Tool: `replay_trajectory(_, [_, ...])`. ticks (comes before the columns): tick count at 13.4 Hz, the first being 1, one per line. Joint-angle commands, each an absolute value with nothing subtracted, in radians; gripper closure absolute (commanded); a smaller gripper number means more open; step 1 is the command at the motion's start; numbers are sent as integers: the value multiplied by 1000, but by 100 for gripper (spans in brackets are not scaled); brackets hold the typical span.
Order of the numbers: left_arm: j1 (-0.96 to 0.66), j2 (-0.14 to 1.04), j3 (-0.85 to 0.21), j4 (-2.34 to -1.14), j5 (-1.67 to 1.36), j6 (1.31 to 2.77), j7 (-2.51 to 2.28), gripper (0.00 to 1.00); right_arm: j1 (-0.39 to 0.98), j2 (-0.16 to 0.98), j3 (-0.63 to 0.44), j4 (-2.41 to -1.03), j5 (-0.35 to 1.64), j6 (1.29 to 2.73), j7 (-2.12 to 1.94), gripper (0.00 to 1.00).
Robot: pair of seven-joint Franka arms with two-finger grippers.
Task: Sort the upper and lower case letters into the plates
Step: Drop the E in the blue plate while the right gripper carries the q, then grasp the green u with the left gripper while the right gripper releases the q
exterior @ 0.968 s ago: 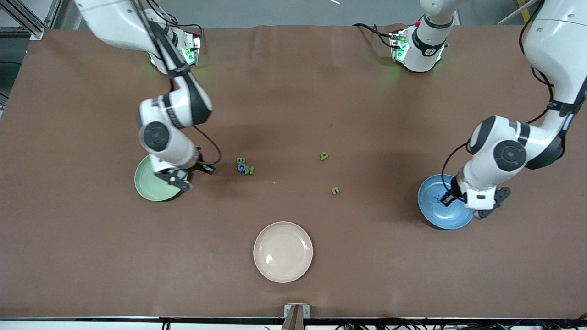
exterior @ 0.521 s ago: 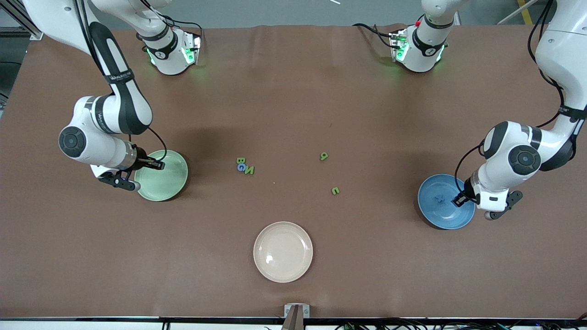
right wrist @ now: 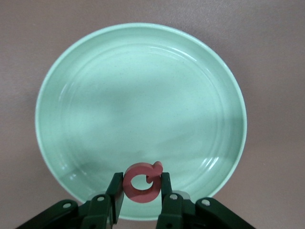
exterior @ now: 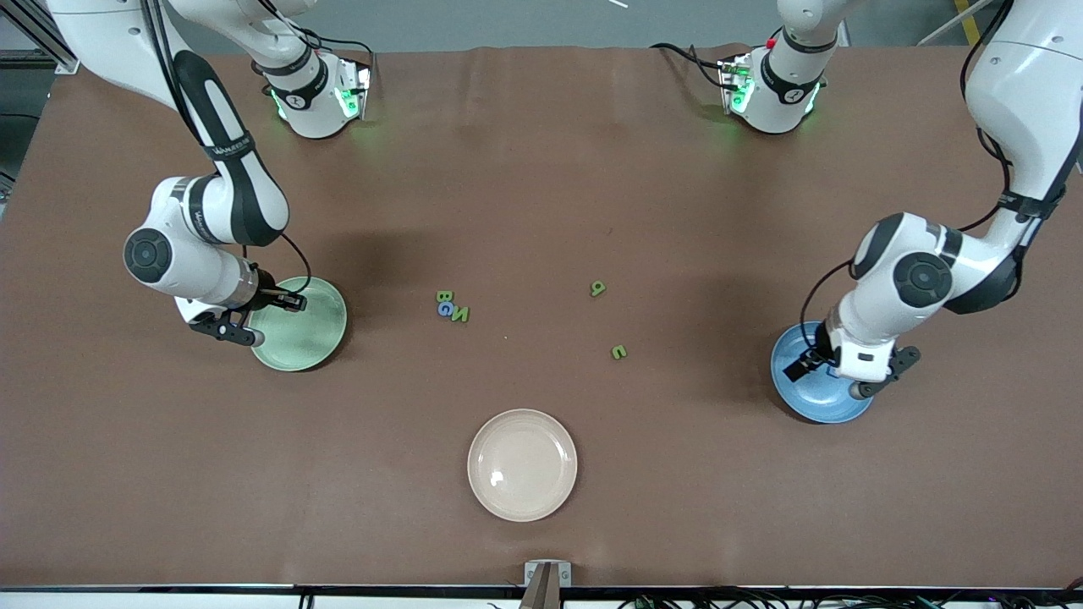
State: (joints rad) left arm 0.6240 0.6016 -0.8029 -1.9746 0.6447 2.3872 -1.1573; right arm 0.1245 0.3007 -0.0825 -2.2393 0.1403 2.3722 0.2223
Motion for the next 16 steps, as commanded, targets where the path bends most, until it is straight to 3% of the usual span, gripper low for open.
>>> replay_trajectory(1, [510,600,-815,-1973,658,2379,-1284,1,109,331,-69,-2260,158,2421,202,100])
replay_trajectory(4, [347,647,-808,-1889,647,2379,-1364,4,110,345,-69,-2260,158,2434,202,99])
replay_trajectory(6, [249,696,-787,-1814,644,2376,-1403,13,113,347,-69,-2260,158,2434,202,96])
replay_trajectory(7, [189,718,-752,-1774,643,2376,-1414,21,115,347,-69,-2258,158,2433,202,83])
replay_trajectory(9, [33,761,-652,-1671,609,2330,-1431,31,117,347,-69,-2257,158,2433,206,0])
replay_trajectory(13, [-178,790,-490,-1592,486,2292,-1428,42,117,330,-69,-2220,149,2390,192,0])
replay_trajectory(16, [-192,833,-476,-1568,482,2293,-1437,44,97,322,-77,-2053,108,2139,160,0])
